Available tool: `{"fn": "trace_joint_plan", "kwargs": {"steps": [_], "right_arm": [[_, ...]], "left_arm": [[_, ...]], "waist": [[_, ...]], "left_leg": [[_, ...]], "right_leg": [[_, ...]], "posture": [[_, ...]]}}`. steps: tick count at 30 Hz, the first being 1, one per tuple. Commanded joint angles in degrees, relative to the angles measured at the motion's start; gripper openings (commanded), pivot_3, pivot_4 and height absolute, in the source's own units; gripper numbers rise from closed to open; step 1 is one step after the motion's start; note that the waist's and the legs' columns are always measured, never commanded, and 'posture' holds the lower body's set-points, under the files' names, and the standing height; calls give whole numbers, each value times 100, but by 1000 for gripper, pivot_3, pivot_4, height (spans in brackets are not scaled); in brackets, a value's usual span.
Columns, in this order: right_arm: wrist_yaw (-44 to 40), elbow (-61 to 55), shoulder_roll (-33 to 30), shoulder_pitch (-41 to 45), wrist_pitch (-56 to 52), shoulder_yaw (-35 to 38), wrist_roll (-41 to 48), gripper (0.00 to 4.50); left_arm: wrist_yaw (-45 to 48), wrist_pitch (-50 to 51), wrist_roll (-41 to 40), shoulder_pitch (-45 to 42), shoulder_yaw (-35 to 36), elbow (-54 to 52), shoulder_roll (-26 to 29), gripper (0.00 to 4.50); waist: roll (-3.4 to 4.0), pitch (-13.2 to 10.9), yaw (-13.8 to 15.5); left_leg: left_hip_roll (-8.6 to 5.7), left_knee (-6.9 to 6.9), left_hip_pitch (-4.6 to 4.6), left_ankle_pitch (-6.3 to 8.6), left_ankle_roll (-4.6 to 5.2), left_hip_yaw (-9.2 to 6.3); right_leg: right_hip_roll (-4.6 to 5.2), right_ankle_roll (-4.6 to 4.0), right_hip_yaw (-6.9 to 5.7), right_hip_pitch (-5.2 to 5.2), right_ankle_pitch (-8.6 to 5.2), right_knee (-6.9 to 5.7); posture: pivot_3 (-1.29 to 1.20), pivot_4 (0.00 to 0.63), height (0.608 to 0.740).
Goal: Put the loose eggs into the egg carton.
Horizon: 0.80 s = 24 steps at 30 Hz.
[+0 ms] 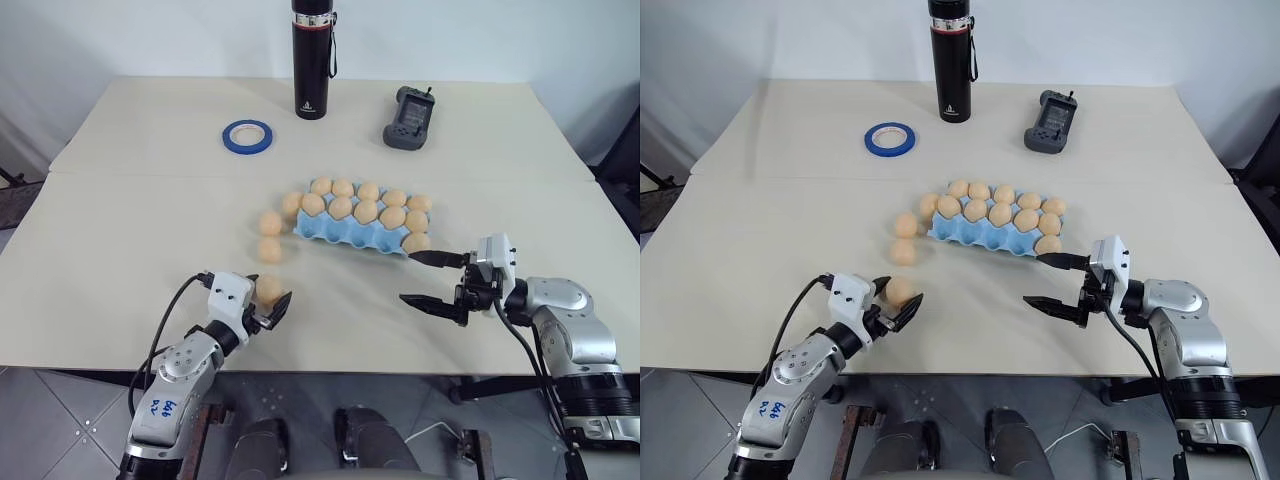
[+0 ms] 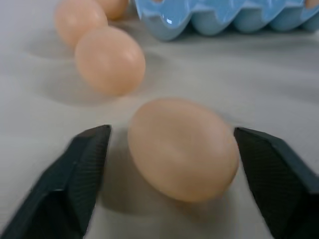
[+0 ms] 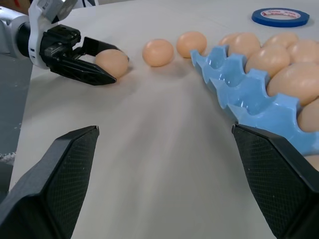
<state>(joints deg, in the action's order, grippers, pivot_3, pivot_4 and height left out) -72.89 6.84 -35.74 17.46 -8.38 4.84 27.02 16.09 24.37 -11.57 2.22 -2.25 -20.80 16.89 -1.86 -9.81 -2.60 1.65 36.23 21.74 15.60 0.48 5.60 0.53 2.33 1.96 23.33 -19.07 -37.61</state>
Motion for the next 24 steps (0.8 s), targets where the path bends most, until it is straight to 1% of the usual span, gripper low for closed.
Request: {"fn": "trace_joint_plan", "kwargs": {"steps": [1,2,4,6,11,16,20,24], "right_arm": [[43,-116,-41,-32,131,151,50,4500],[48,-110,-47,-40,142,155,48,4500],[64,-99,-58,-52,161,157,41,4500],[87,-80,-65,-46,182,158,32,4500],[127,-34,-78,-8,192,211,67,4500],[186,-8,-88,-5,283,372,110,4500],[332,-25,-72,6,324,556,150,4500],[575,-239,-69,-136,164,840,332,4500]], "left_arm": [[43,-99,74,-85,-28,-137,3,2942],[63,-129,88,-103,-37,-143,9,2585],[96,-140,88,-129,-46,-180,0,2140],[98,-89,83,-176,-60,-262,-18,2021],[63,2,85,-479,-173,-444,-118,1998],[12,-70,148,-1034,-473,-346,-425,1998],[19,-339,304,-1625,-750,272,-753,1998],[25,-835,413,-2382,-809,1275,-1154,1998]], "waist": [[0,0,10],[0,0,16],[0,0,29],[0,0,39],[0,0,89],[0,0,101],[0,0,104],[0,0,107]], "left_leg": [[0,0,0,0,0,0],[0,0,0,0,0,0],[0,0,0,0,0,0],[0,0,0,0,0,0],[0,1,0,0,0,0],[-1,2,1,0,0,0],[-2,2,0,0,0,0],[-3,8,0,0,0,1]], "right_leg": [[0,0,0,0,0,0],[0,0,-1,0,0,0],[-1,0,-1,0,0,0],[-1,0,-1,0,0,0],[0,0,-1,0,0,0],[0,1,-1,-1,0,0],[-2,2,-1,-4,1,2],[-5,4,0,-5,2,1]], "posture": [[0,150,740],[0,150,740],[0,150,740],[0,150,740],[0,150,740],[0,150,740],[0,150,740],[0,150,740]]}}
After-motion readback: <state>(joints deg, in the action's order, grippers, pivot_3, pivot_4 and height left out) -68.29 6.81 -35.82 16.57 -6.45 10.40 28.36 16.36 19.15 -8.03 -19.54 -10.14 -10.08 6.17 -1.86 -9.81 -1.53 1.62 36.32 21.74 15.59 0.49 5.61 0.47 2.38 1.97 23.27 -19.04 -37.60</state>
